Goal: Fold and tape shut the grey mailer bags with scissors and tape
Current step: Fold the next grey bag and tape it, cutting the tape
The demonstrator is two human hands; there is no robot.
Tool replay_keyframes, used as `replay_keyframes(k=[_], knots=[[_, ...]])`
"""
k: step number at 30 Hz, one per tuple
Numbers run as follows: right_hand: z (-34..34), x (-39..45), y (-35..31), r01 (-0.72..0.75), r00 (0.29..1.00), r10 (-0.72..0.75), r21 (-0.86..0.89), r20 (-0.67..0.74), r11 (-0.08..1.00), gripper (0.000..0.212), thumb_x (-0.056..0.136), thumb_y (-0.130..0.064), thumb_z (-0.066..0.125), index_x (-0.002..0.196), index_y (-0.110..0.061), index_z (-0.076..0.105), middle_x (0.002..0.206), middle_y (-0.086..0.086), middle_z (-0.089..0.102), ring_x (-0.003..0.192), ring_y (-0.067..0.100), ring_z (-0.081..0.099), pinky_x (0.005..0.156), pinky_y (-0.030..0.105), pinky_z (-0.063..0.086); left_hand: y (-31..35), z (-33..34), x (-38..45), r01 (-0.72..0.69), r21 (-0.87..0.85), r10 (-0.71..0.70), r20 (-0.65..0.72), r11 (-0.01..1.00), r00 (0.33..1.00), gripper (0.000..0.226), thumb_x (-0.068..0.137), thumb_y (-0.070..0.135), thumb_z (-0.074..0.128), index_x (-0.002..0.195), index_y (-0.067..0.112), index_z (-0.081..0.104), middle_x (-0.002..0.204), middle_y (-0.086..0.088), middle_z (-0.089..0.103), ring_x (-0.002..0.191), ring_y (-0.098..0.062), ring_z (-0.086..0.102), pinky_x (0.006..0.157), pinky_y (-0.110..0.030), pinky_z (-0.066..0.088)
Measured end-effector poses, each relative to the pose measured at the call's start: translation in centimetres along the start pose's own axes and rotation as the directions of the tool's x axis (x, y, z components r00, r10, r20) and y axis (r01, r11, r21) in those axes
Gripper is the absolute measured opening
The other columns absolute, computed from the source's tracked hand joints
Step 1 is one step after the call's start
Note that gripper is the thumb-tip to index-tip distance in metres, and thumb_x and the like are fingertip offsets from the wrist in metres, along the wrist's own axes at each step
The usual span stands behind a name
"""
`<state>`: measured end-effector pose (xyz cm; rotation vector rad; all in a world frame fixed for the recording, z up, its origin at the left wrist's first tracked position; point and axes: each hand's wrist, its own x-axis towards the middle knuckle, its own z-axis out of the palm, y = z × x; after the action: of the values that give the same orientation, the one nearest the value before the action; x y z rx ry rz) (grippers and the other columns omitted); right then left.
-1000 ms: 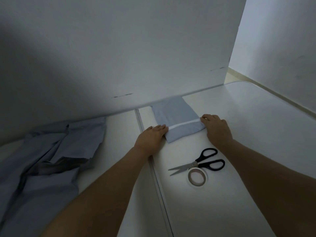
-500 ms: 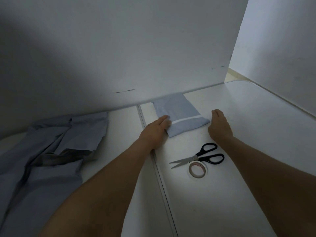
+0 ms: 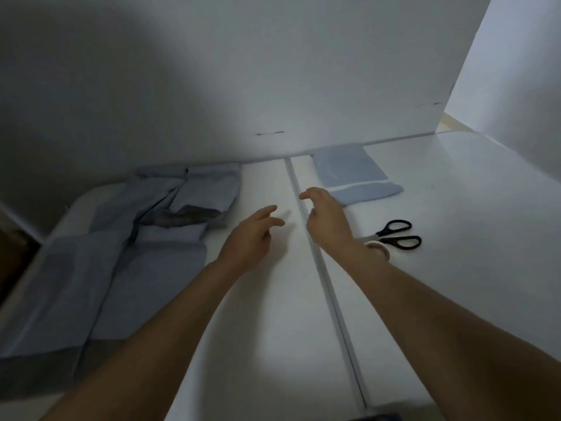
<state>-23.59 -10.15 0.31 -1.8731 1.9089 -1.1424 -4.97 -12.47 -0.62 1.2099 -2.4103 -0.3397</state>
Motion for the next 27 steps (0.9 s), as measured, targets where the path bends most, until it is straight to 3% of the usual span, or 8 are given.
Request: replay_keyframes(k=[5, 8, 11, 14, 16, 23, 25, 27], knots=[[3.6, -4.5, -4.6, 0.002, 0.994, -0.007, 0.040, 0.113, 0.999, 0.044, 0.087, 0.010, 0.041, 0.118, -0.015, 0.060, 0.129, 0.002, 0.056, 0.112, 0.021, 0.056, 0.091, 0.035, 0.048, -2.2, -3.3, -9.0, 0.114, -0.090, -0.124, -0.120, 0.989, 0.985, 0.042, 0.091, -0.006, 0.048, 0.118, 0.020, 0.066, 0.147, 0.005, 0.045, 0.129, -0.012, 0.047, 0.103, -0.032, 0.044], [5.3, -6.7, -6.0, 0.005, 0.988, -0.017, 0.077, 0.154, 0.997, 0.040, 0.089, 0.008, 0.042, 0.115, -0.013, 0.063, 0.126, 0.004, 0.059, 0.109, 0.022, 0.059, 0.089, 0.029, 0.047, -4.6, -4.6, -12.5, 0.176, -0.058, -0.183, -0.159, 0.983, 0.970, 0.042, 0.091, -0.004, 0.048, 0.125, 0.016, 0.063, 0.147, 0.000, 0.043, 0.132, -0.017, 0.044, 0.108, -0.034, 0.038], [6.2, -8.3, -7.2, -0.016, 0.981, 0.001, 0.075, 0.192, 0.997, 0.037, 0.091, 0.007, 0.042, 0.114, -0.011, 0.065, 0.125, 0.006, 0.060, 0.108, 0.022, 0.059, 0.086, 0.022, 0.043, -7.2, -5.5, -14.7, 0.252, 0.127, -0.249, -0.041, 0.959, 0.968, 0.046, 0.097, 0.016, 0.044, 0.143, 0.018, 0.043, 0.155, -0.006, 0.029, 0.141, -0.029, 0.030, 0.116, -0.046, 0.024], [6.9, -9.6, -8.1, -0.027, 0.972, 0.011, 0.068, 0.234, 0.997, 0.037, 0.092, 0.006, 0.042, 0.114, -0.012, 0.066, 0.125, 0.007, 0.060, 0.110, 0.021, 0.058, 0.086, 0.017, 0.039, -7.9, -5.4, -16.6, 0.373, 0.301, -0.432, 0.158, 0.878, 0.888, 0.053, 0.102, 0.044, 0.027, 0.153, 0.036, 0.012, 0.161, 0.007, 0.000, 0.148, -0.023, 0.000, 0.117, -0.050, 0.001], [7.3, -10.2, -8.7, -0.023, 0.967, 0.003, 0.074, 0.256, 0.997, 0.038, 0.092, 0.005, 0.040, 0.114, -0.012, 0.066, 0.125, 0.006, 0.060, 0.110, 0.021, 0.058, 0.086, 0.018, 0.041, -6.8, -4.9, -17.4, 0.398, 0.307, -0.470, 0.214, 0.864, 0.856, 0.053, 0.102, 0.050, 0.016, 0.152, 0.041, 0.003, 0.161, 0.011, -0.007, 0.148, -0.021, -0.008, 0.117, -0.052, -0.004], [7.0, -11.8, -9.1, 0.010, 0.963, -0.037, 0.104, 0.266, 0.995, 0.038, 0.090, 0.007, 0.042, 0.113, -0.010, 0.065, 0.124, 0.007, 0.060, 0.113, 0.022, 0.057, 0.096, 0.023, 0.042, 0.3, -2.5, -17.1, 0.386, 0.295, -0.464, 0.275, 0.874, 0.842, 0.055, 0.100, 0.053, 0.014, 0.152, 0.040, 0.003, 0.162, 0.006, -0.004, 0.148, -0.027, -0.008, 0.114, -0.057, -0.002], [6.6, -12.0, -8.8, -0.008, 0.966, -0.020, 0.104, 0.260, 0.994, 0.036, 0.090, 0.006, 0.043, 0.114, -0.010, 0.065, 0.123, 0.007, 0.061, 0.112, 0.022, 0.057, 0.099, 0.029, 0.044, 2.6, -2.0, -16.6, 0.316, 0.286, -0.400, 0.316, 0.905, 0.860, 0.054, 0.100, 0.054, 0.018, 0.151, 0.041, 0.011, 0.162, 0.007, 0.004, 0.147, -0.027, 0.001, 0.114, -0.054, 0.007], [6.2, -12.3, -8.3, -0.014, 0.968, -0.008, 0.086, 0.251, 0.996, 0.035, 0.090, 0.004, 0.044, 0.115, -0.010, 0.064, 0.122, 0.008, 0.062, 0.112, 0.023, 0.057, 0.101, 0.035, 0.044, 3.9, -2.2, -16.2, 0.245, 0.205, -0.298, 0.290, 0.948, 0.909, 0.047, 0.099, 0.049, 0.029, 0.144, 0.037, 0.034, 0.155, 0.006, 0.029, 0.140, -0.026, 0.025, 0.109, -0.049, 0.023]])
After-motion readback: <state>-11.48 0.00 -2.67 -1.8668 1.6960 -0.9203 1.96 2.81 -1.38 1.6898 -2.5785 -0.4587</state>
